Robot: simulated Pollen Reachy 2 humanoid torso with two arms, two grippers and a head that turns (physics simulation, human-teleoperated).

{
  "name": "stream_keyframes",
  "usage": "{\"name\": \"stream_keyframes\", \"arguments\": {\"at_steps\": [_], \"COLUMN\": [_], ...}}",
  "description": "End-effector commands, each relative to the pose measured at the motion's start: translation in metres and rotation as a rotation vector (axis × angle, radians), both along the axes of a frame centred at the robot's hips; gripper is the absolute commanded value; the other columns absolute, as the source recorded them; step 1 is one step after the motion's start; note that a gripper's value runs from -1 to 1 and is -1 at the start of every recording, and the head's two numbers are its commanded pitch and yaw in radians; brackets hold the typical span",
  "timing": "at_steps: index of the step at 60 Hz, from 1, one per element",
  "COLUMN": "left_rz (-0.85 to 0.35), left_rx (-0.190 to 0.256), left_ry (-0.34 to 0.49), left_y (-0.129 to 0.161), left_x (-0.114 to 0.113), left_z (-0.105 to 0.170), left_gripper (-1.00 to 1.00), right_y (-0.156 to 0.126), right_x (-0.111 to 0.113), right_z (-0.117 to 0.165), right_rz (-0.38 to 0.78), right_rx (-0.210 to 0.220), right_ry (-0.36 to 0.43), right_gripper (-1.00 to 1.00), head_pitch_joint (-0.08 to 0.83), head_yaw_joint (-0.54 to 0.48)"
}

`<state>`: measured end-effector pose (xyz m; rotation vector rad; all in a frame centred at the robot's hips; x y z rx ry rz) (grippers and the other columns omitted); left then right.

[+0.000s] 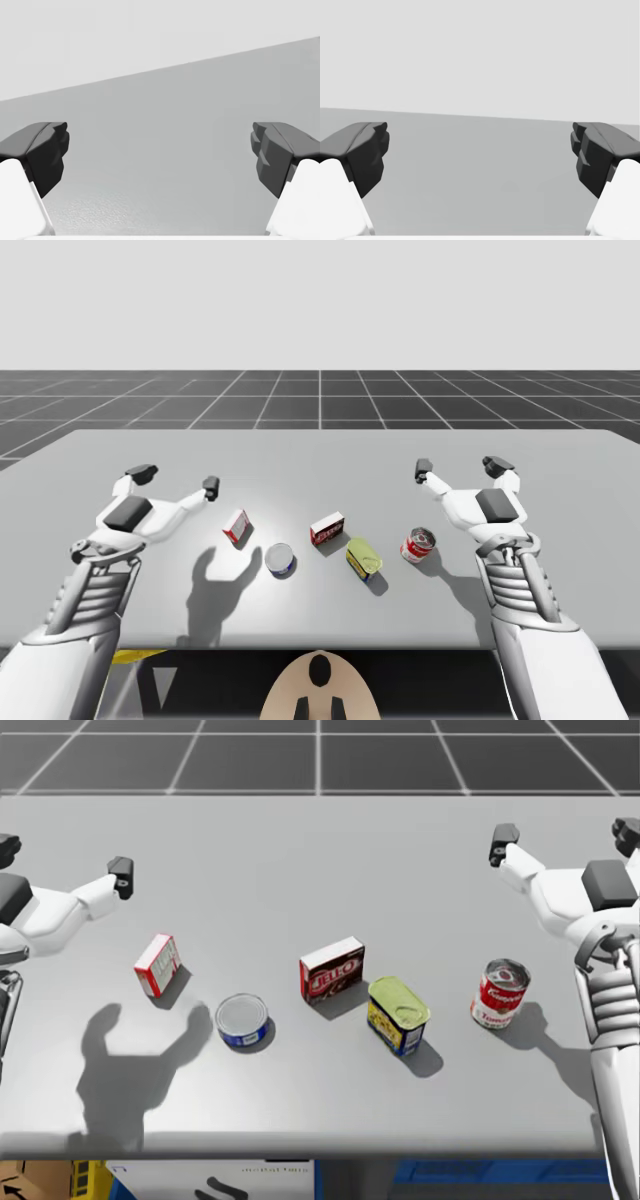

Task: Pick up the pudding box and lift it.

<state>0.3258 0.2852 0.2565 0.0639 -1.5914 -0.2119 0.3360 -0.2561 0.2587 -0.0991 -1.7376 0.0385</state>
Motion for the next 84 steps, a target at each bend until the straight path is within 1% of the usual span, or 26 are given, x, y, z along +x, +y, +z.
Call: {"name": "stream_keyframes", "arguments": {"at_steps": [1,7,9,12,15,27,33,36,37,38,41,48,51,55,61,71,74,84], "left_rz": [-0.097,-0.186,-0.252,-0.315,-0.385,-0.534,-0.596,-0.604,-0.601,-0.603,-0.619,-0.634,-0.648,-0.648,-0.662,-0.683,-0.688,-0.684], "left_rx": [-0.044,-0.065,-0.070,-0.082,-0.074,-0.068,-0.045,-0.040,-0.023,-0.022,-0.032,-0.034,-0.047,-0.039,-0.051,-0.045,-0.053,-0.041], "left_ry": [0.067,0.148,0.185,0.227,0.264,0.356,0.401,0.410,0.413,0.416,0.438,0.474,0.492,0.499,0.522,0.546,0.556,0.575], "left_y": [-0.007,-0.011,-0.015,-0.020,-0.027,-0.056,-0.076,-0.081,-0.087,-0.088,-0.096,-0.112,-0.120,-0.128,-0.142,-0.165,-0.170,-0.182], "left_x": [-0.018,-0.029,-0.035,-0.039,-0.045,-0.048,-0.046,-0.044,-0.042,-0.041,-0.036,-0.026,-0.022,-0.017,-0.010,-0.001,0.003,0.017], "left_z": [0.017,0.025,0.029,0.031,0.033,0.027,0.018,0.014,0.011,0.009,0.004,-0.009,-0.015,-0.020,-0.028,-0.037,-0.040,-0.051], "left_gripper": [-1.00,-1.00,-1.00,-1.00,-1.00,-1.00,-1.00,-1.00,-1.00,-1.00,-1.00,-1.00,-1.00,-1.00,-1.00,-1.00,-1.00,-1.00], "right_y": [0.000,0.000,0.000,0.000,-0.001,-0.001,-0.001,-0.001,-0.001,-0.001,-0.001,-0.001,-0.001,-0.001,-0.001,-0.002,-0.003,-0.004], "right_x": [0.001,0.002,0.002,0.002,0.002,0.002,0.002,0.002,0.002,0.002,0.002,0.002,0.002,0.002,0.002,0.002,0.002,0.001], "right_z": [-0.001,-0.001,-0.001,-0.001,-0.001,-0.001,-0.001,-0.001,-0.001,-0.001,-0.001,-0.001,-0.001,-0.001,-0.001,0.000,0.000,0.002], "right_rz": [0.000,0.000,0.000,0.000,-0.001,-0.001,-0.002,-0.002,-0.001,-0.001,0.001,0.003,0.004,0.005,0.005,0.005,0.005,0.004], "right_rx": [0.001,-0.001,-0.001,-0.001,0.001,0.002,0.001,0.001,0.002,0.002,0.002,0.002,0.002,0.003,0.005,0.011,0.011,0.012], "right_ry": [0.007,0.008,0.008,0.008,0.007,0.007,0.008,0.008,0.009,0.009,0.009,0.009,0.010,0.010,0.010,0.009,0.008,0.004], "right_gripper": [-1.00,-1.00,-1.00,-1.00,-1.00,-1.00,-1.00,-1.00,-1.00,-1.00,-1.00,-1.00,-1.00,-1.00,-1.00,-1.00,-1.00,-1.00], "head_pitch_joint": [0.646,0.649,0.649,0.649,0.650,0.649,0.650,0.650,0.651,0.652,0.653,0.654,0.655,0.654,0.651,0.650,0.651,0.652], "head_yaw_joint": [-0.01,-0.01,-0.01,-0.01,-0.01,-0.01,-0.01,-0.01,0.00,0.00,0.00,0.00,0.00,0.00,0.01,0.00,0.00,0.00]}}
